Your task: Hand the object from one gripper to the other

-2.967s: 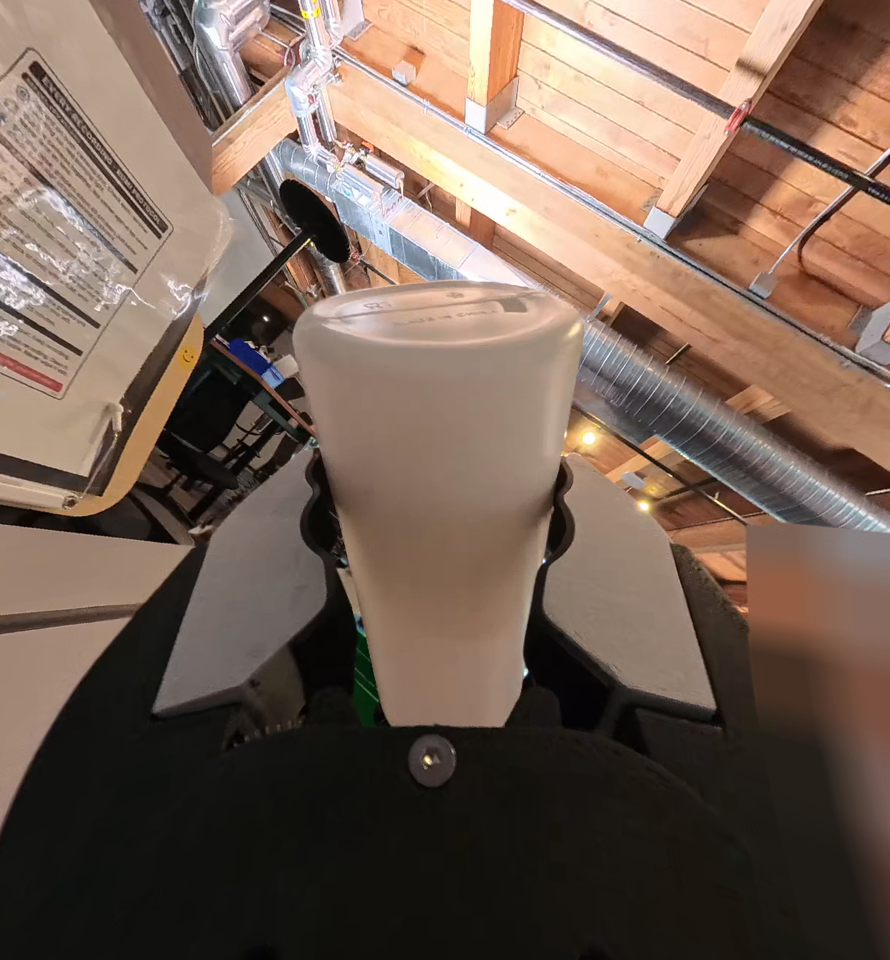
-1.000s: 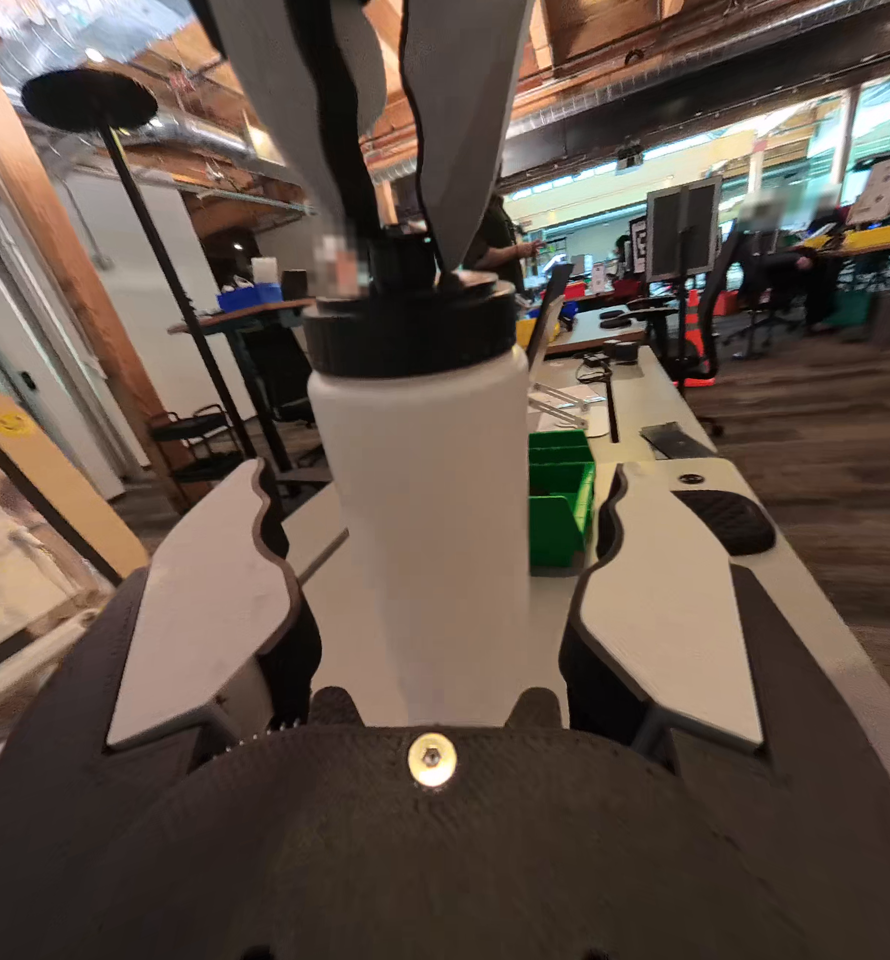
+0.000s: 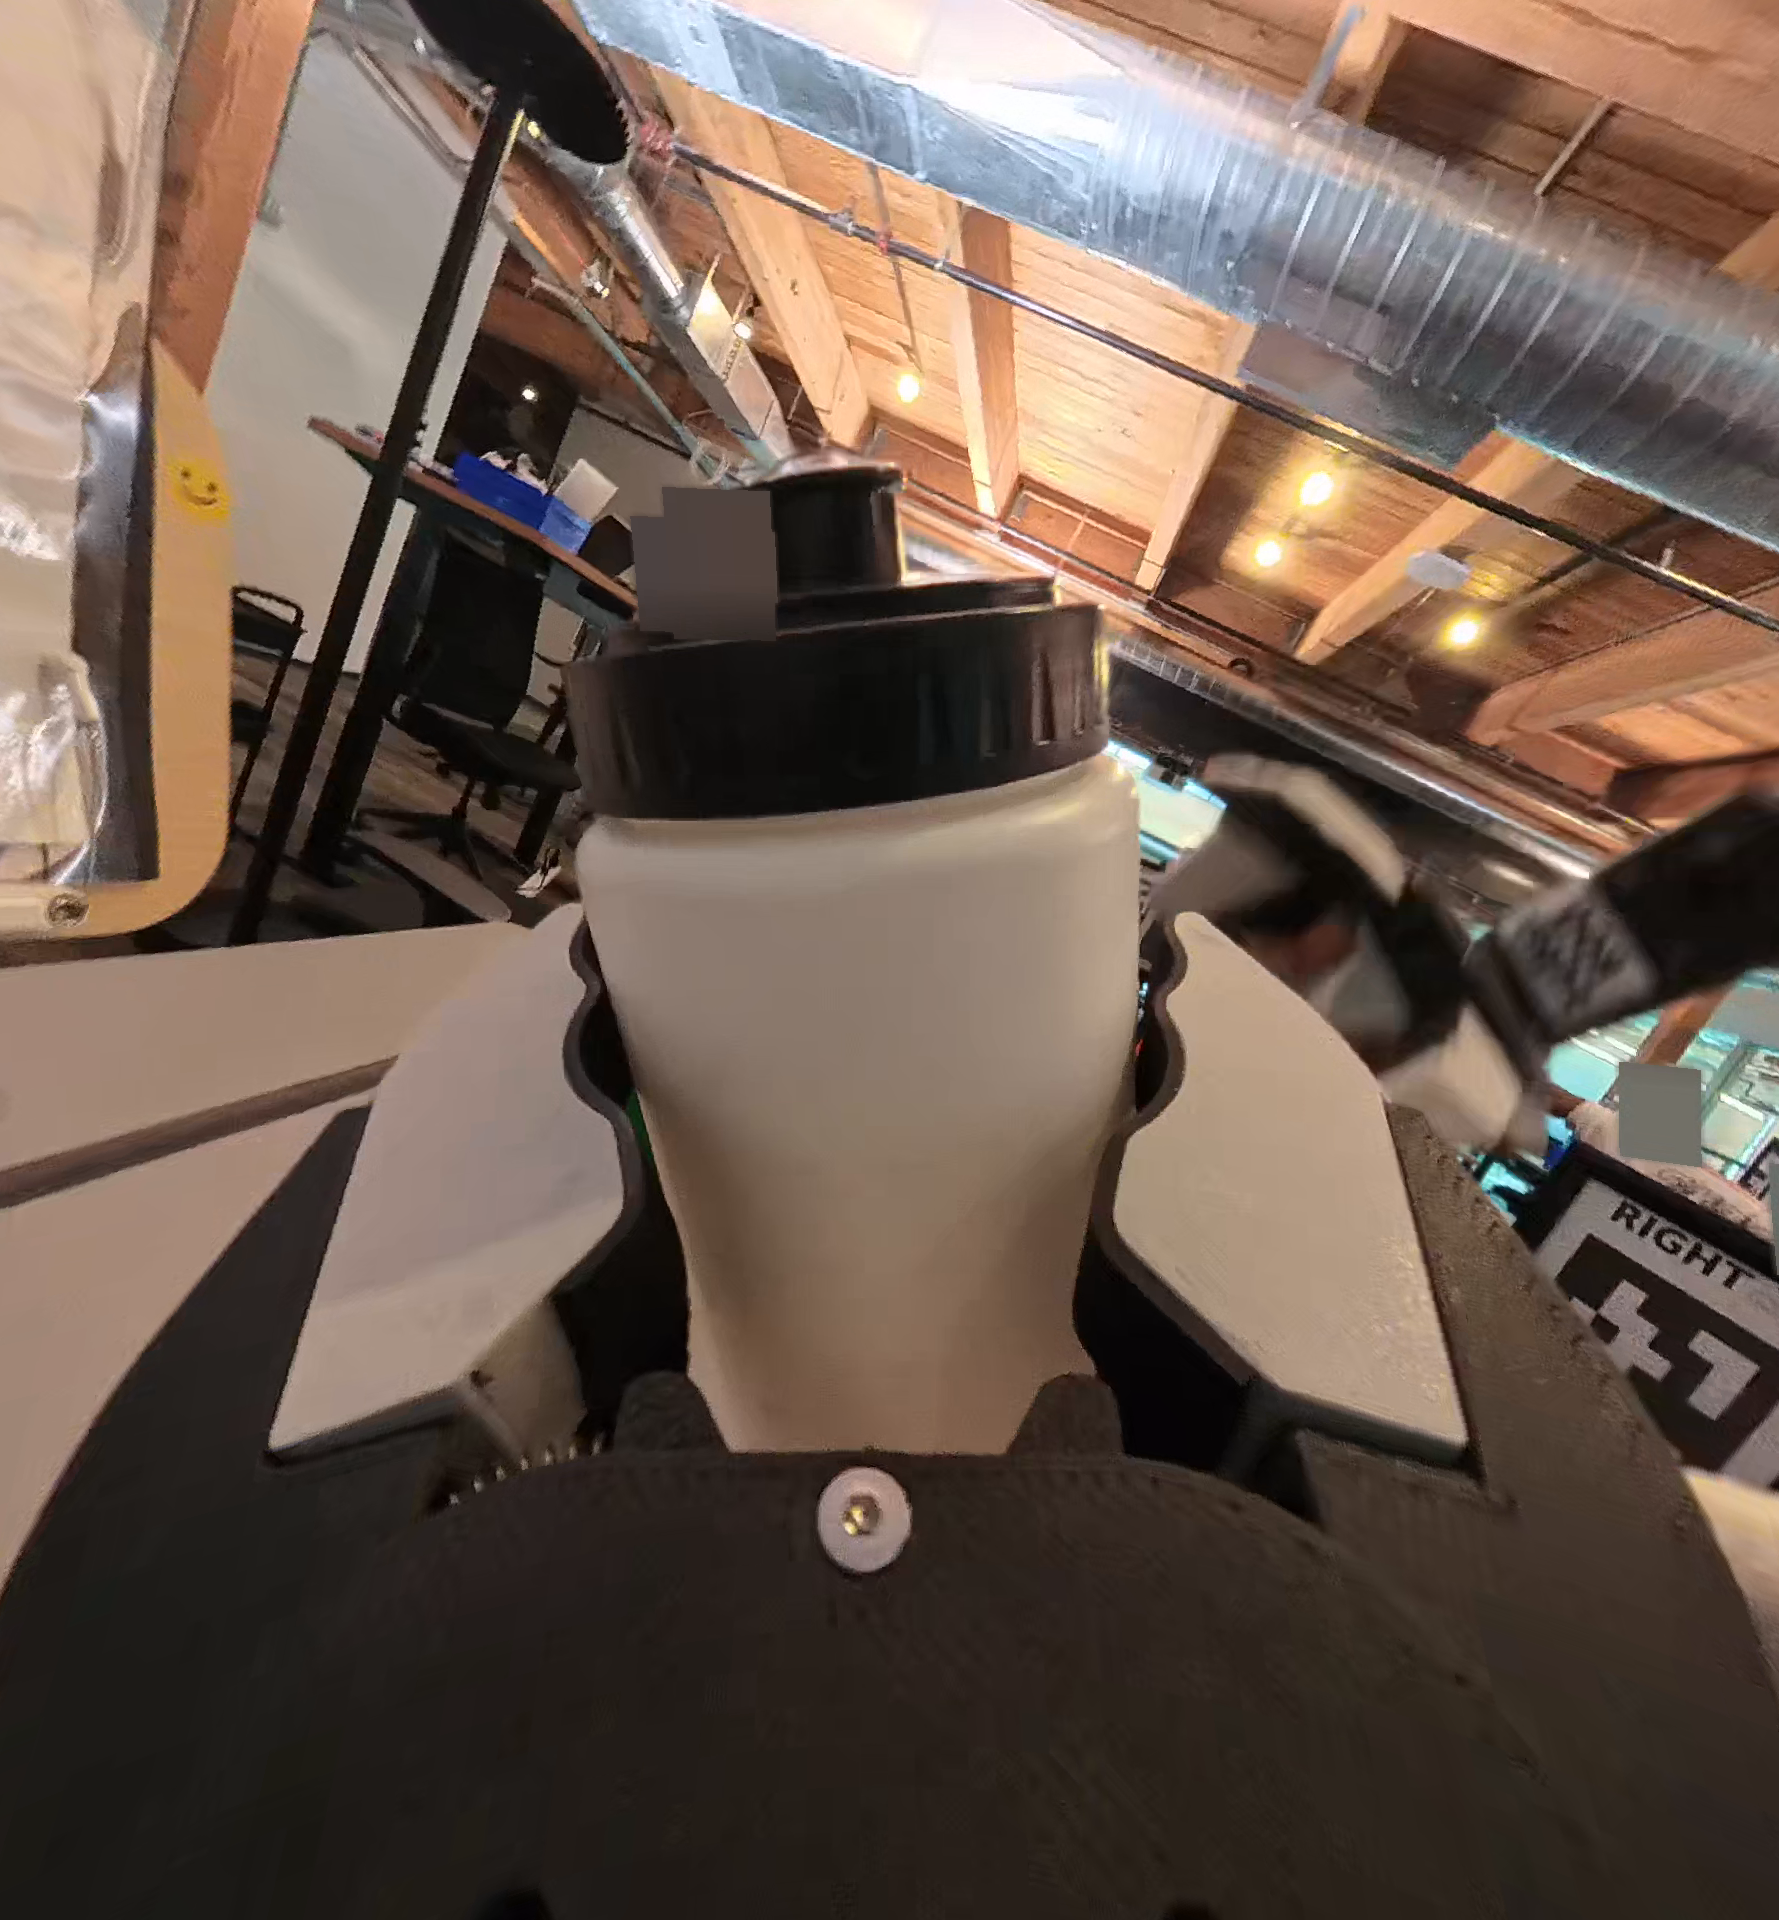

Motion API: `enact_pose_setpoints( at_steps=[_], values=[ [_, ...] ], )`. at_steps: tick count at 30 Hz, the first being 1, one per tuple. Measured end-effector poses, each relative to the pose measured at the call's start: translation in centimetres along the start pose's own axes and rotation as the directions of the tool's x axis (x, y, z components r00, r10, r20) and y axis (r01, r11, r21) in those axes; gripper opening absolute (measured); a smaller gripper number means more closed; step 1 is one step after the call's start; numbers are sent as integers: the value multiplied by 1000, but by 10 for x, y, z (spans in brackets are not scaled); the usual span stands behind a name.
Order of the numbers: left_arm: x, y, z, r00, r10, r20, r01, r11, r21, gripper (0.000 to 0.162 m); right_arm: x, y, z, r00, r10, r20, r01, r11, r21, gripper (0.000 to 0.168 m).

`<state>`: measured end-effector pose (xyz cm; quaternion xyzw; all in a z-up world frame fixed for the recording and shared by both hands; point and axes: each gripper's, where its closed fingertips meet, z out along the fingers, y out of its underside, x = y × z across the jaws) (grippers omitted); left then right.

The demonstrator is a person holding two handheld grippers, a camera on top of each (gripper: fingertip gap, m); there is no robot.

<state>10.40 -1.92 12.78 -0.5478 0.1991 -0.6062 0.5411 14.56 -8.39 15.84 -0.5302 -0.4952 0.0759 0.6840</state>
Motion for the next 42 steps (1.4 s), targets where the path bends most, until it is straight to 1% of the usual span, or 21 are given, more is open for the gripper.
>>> enact_pose_setpoints(
  at_steps=[2, 5, 7, 8, 11, 13, 14, 16, 17, 18, 19, 21, 23, 25, 26, 28, 30, 32, 35, 38, 42],
  values=[
    [-6, 1, -1, 1000, -5, 31, 6, 1000, -7, 96, -31, 37, 2, 982, 185, -34, -183, 982, 55, 88],
    [-11, 1, -2, 998, -3, 58, 3, 1000, -5, 96, -76, 79, 13, 899, 438, -30, -429, 892, 144, 91],
    [-14, 2, -3, 997, 18, 80, -16, 1000, -24, 96, -98, 98, 26, 824, 567, 6, -564, 818, 112, 91],
    [-16, 3, -3, 993, 50, 104, -46, 998, -40, 96, -100, 104, 31, 792, 611, -3, -608, 788, 97, 94],
    [-22, 9, -2, 970, 172, 173, -156, 982, -104, 96, -100, 110, 47, 719, 695, -3, -694, 718, 44, 97],
    [-20, 17, 3, 957, 224, 182, -199, 969, -146, 96, -101, 119, 59, 703, 712, -11, -711, 702, -31, 100],
    [-18, 22, 5, 952, 247, 179, -217, 961, -171, 96, -103, 125, 64, 696, 718, -13, -717, 694, -65, 105],
    [-14, 34, 12, 944, 287, 164, -250, 944, -217, 96, -108, 129, 73, 670, 742, 18, -738, 668, -94, 108],
    [-12, 39, 15, 938, 307, 162, -267, 936, -229, 96, -112, 128, 76, 655, 754, 55, -748, 656, -96, 103],
    [-11, 43, 18, 929, 335, 158, -293, 926, -239, 97, -117, 127, 78, 642, 760, 101, -753, 650, -102, 88],
    [-10, 48, 20, 914, 376, 153, -329, 907, -265, 97, -118, 130, 79, 637, 763, 113, -755, 647, -109, 88],
    [-7, 54, 23, 900, 419, 118, -372, 880, -294, 97, -116, 136, 78, 667, 739, 99, -732, 674, -97, 88],
    [0, 54, 23, 914, 396, 86, -358, 889, -285, 96, -105, 139, 72, 735, 677, 30, -674, 735, -72, 87],
    [11, 49, 22, 934, 355, 36, -335, 908, -252, 95, -88, 139, 63, 828, 558, -63, -561, 825, -71, 87],
    [18, 47, 21, 944, 330, 3, -320, 917, -239, 93, -77, 137, 57, 876, 469, -117, -479, 874, -83, 87],
    [38, 43, 19, 954, 285, -94, -299, 928, -223, 94, -49, 128, 41, 950, 226, -214, -258, 957, -134, 87],
    [55, 39, 14, 949, 269, -162, -300, 928, -219, 98, -19, 109, 23, 959, -50, -279, -9, 978, -207, 87],
    [66, 32, 8, 935, 299, -192, -338, 915, -219, 105, 8, 85, 4, 908, -289, -302, 204, 937, -283, 87],
    [72, 17, -6, 901, 397, -178, -429, 876, -221, 117, 41, 56, -21, 806, -521, -280, 403, 831, -384, 87],
    [78, -2, -26, 875, 460, -149, -484, 845, -229, 119, 62, 42, -42, 689, -696, -199, 546, 680, -489, 87],
    [87, -15, -46, 833, 546, -88, -548, 793, -268, 119, 61, 49, -57, 571, -820, -36, 665, 488, -565, 87]
  ],
)
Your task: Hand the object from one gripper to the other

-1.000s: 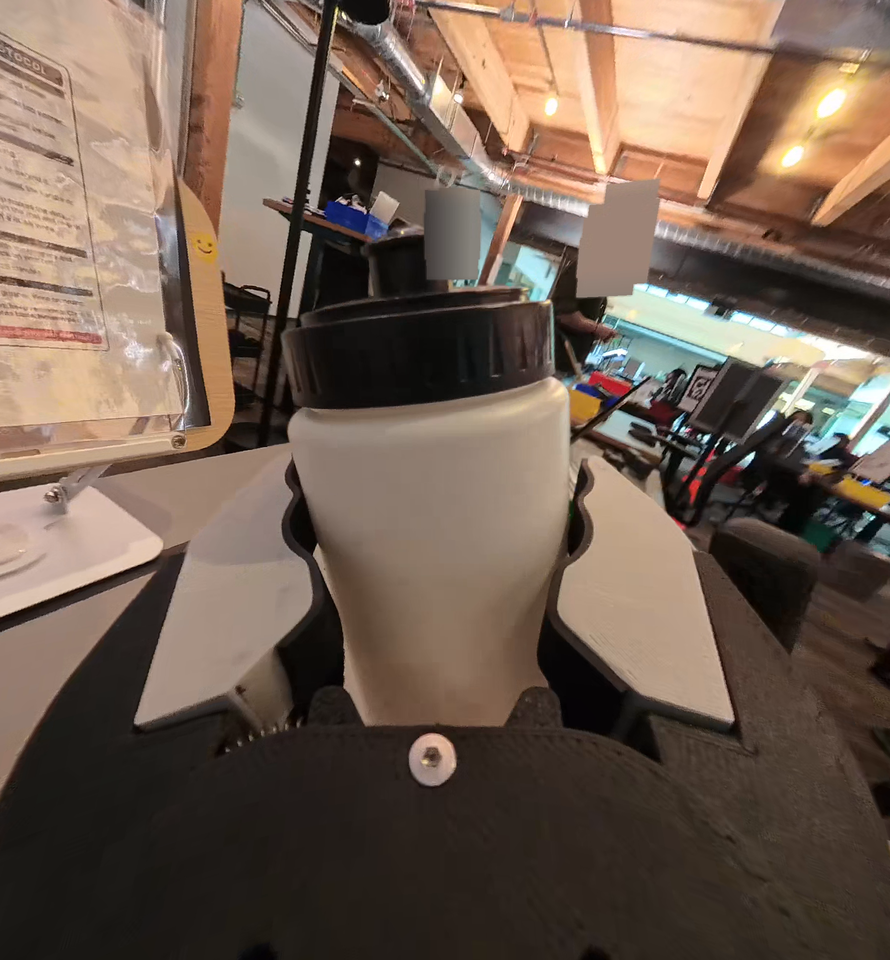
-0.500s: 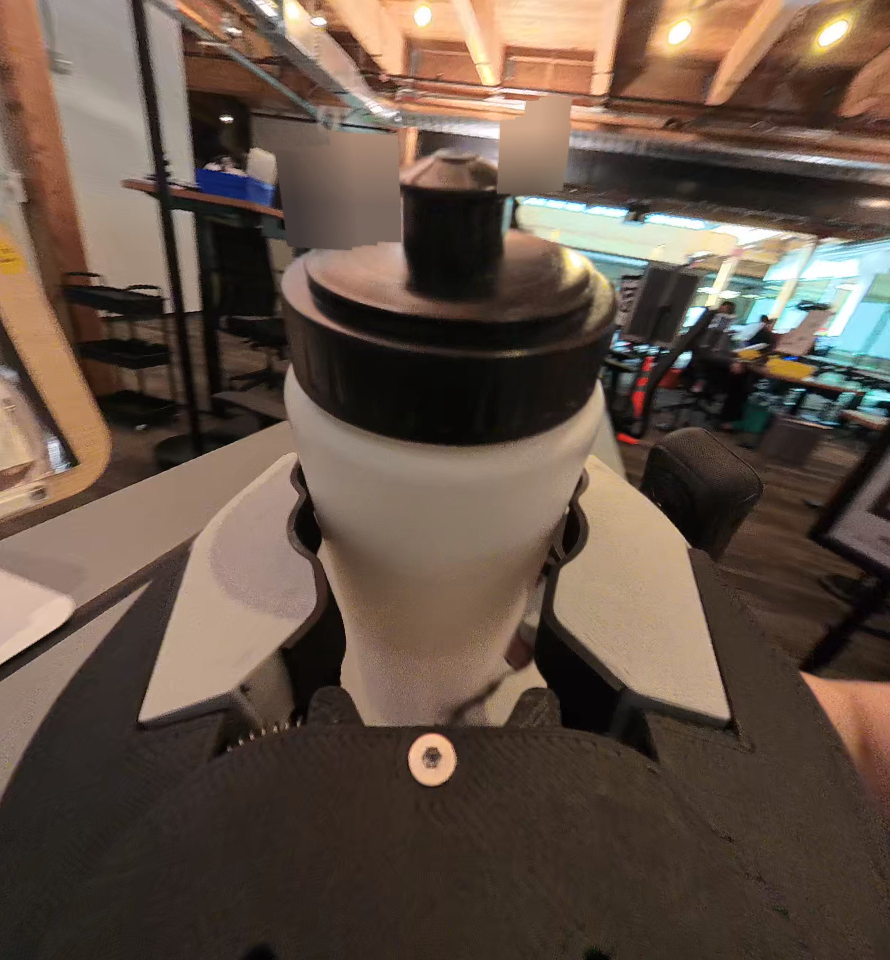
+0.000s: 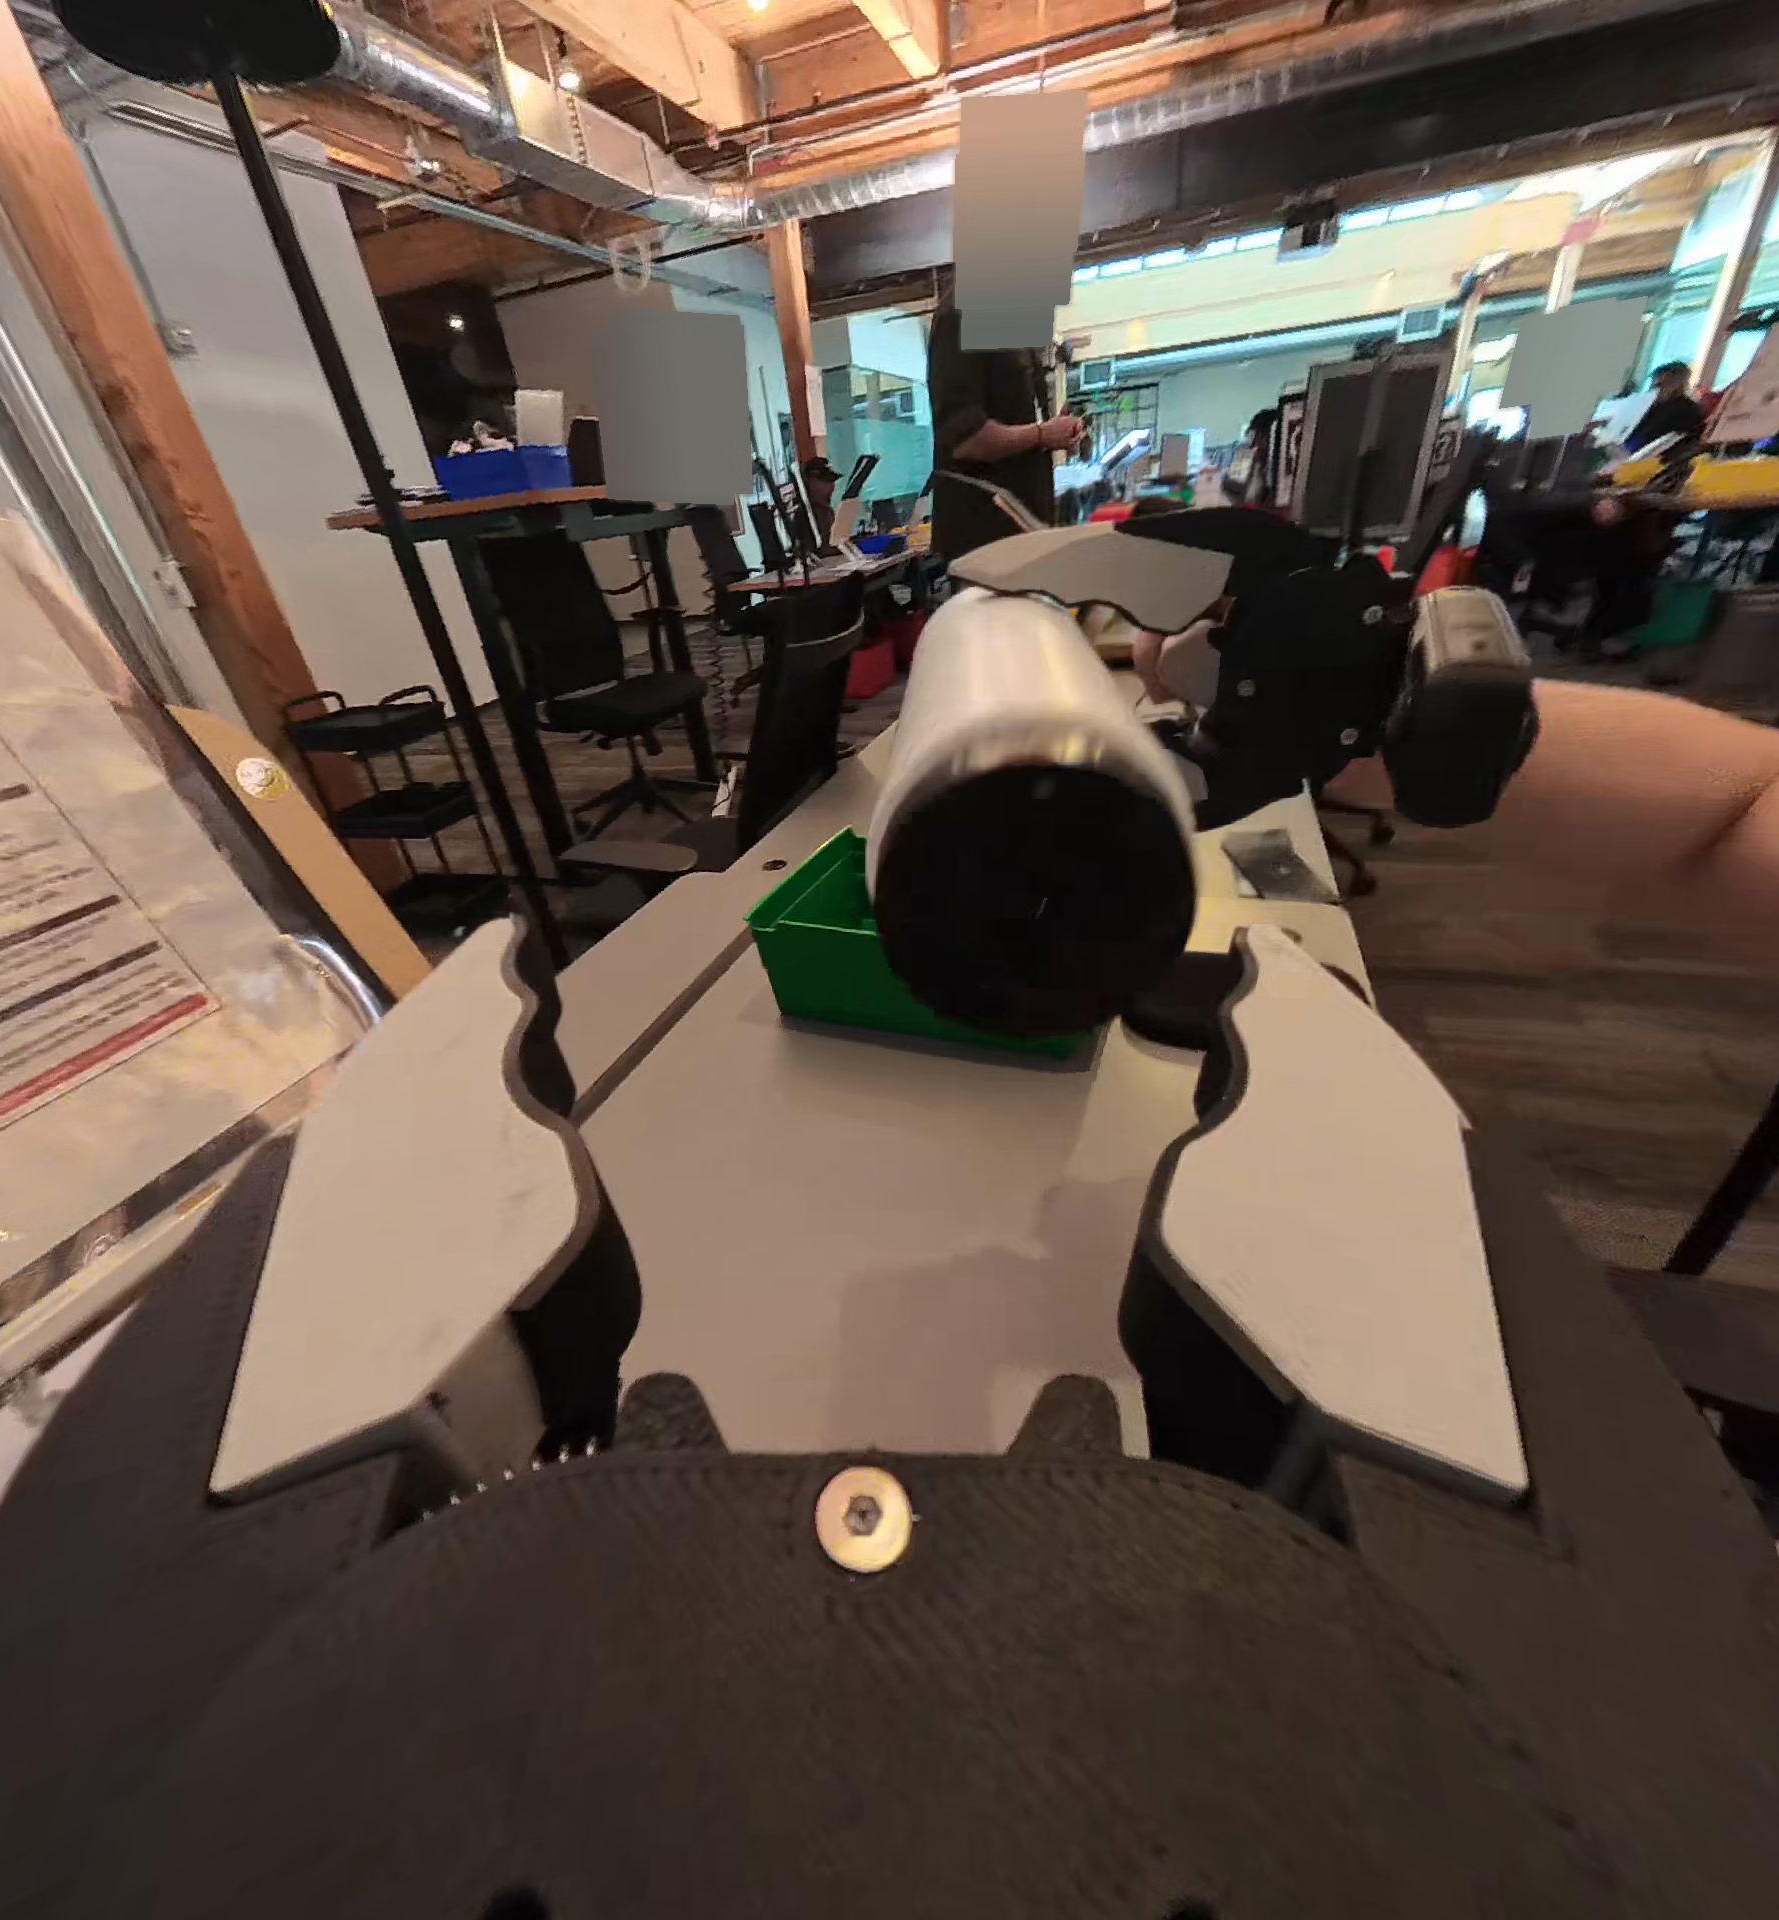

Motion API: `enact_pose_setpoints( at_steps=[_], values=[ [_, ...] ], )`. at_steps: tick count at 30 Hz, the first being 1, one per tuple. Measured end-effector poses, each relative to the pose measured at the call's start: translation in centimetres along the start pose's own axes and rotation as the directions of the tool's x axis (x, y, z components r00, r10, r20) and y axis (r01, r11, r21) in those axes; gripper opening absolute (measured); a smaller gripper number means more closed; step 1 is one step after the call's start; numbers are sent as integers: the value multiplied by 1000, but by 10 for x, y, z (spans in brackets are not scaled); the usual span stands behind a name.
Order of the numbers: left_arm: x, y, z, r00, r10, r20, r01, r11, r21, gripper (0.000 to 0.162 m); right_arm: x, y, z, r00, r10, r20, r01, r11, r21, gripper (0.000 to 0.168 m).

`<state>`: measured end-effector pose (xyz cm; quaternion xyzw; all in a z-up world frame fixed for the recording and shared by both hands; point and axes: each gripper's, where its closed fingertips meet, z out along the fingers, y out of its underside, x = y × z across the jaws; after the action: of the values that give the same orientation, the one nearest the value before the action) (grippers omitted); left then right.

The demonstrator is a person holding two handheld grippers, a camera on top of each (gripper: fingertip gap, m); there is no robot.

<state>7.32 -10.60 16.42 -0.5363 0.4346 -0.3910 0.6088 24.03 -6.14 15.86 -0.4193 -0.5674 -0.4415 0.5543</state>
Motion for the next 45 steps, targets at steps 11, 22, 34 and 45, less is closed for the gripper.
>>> enact_pose_setpoints(
  at_steps=[11, 22, 34, 45],
  values=[
    [30, 89, 83, 946, 317, 73, -255, 862, -438, 107, -72, -17, -3, 885, -443, 140, 452, 891, -38, 88],
    [44, 150, 105, 993, 55, -107, -106, 824, -557, 96, -68, -30, -1, 703, -702, 114, 706, 708, 3, 88],
    [48, 147, 125, 892, -385, -238, 262, 868, -421, 90, -33, -31, 18, 716, -697, 36, 698, 716, -14, 87],
    [35, 109, 118, 442, -750, -493, 725, 622, -296, 88, -16, 0, 4, 993, 89, 76, -83, 993, -81, 80]
  ],
)
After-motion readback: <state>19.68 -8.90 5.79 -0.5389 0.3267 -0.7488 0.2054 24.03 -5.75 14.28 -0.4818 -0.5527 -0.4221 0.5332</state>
